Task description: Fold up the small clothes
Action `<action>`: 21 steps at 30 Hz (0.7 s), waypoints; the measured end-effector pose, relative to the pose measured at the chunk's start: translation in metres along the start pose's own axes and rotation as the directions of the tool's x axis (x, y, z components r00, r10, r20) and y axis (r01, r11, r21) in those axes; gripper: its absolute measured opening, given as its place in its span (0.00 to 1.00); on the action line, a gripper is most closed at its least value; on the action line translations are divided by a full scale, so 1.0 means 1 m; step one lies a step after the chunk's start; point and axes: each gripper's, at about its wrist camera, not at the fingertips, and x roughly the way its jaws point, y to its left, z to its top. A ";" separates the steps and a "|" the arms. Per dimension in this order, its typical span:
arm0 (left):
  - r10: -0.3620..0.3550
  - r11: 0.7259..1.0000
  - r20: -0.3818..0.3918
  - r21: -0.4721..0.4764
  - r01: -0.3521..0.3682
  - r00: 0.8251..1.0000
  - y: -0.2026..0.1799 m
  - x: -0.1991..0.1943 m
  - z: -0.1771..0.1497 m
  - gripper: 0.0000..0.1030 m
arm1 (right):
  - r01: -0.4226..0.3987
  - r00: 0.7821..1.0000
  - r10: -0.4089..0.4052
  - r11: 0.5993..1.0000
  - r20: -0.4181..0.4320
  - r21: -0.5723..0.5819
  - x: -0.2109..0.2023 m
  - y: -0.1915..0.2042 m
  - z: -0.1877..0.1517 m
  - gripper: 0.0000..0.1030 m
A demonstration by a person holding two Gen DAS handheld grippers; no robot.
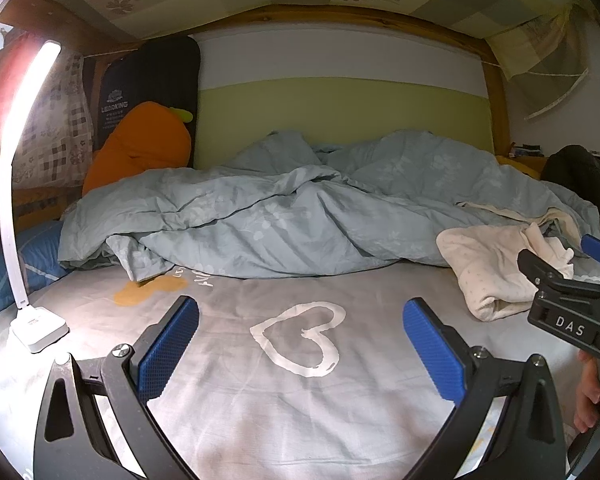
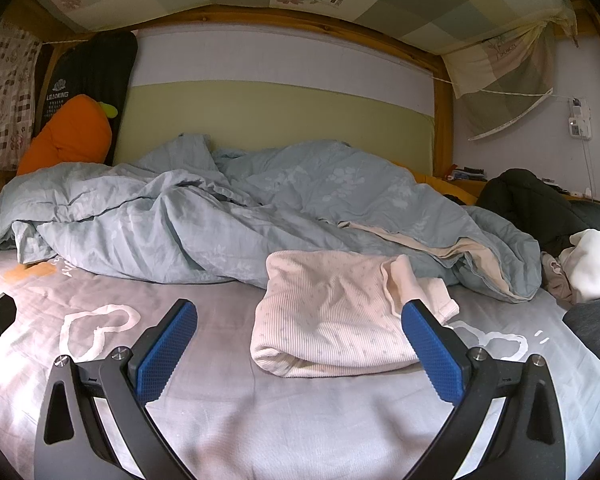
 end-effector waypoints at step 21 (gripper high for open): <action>-0.021 1.000 -0.007 0.006 0.021 1.000 0.004 0.002 -0.002 0.99 | -0.007 1.000 0.007 1.000 -0.003 0.000 0.001 -0.003 -0.001 1.00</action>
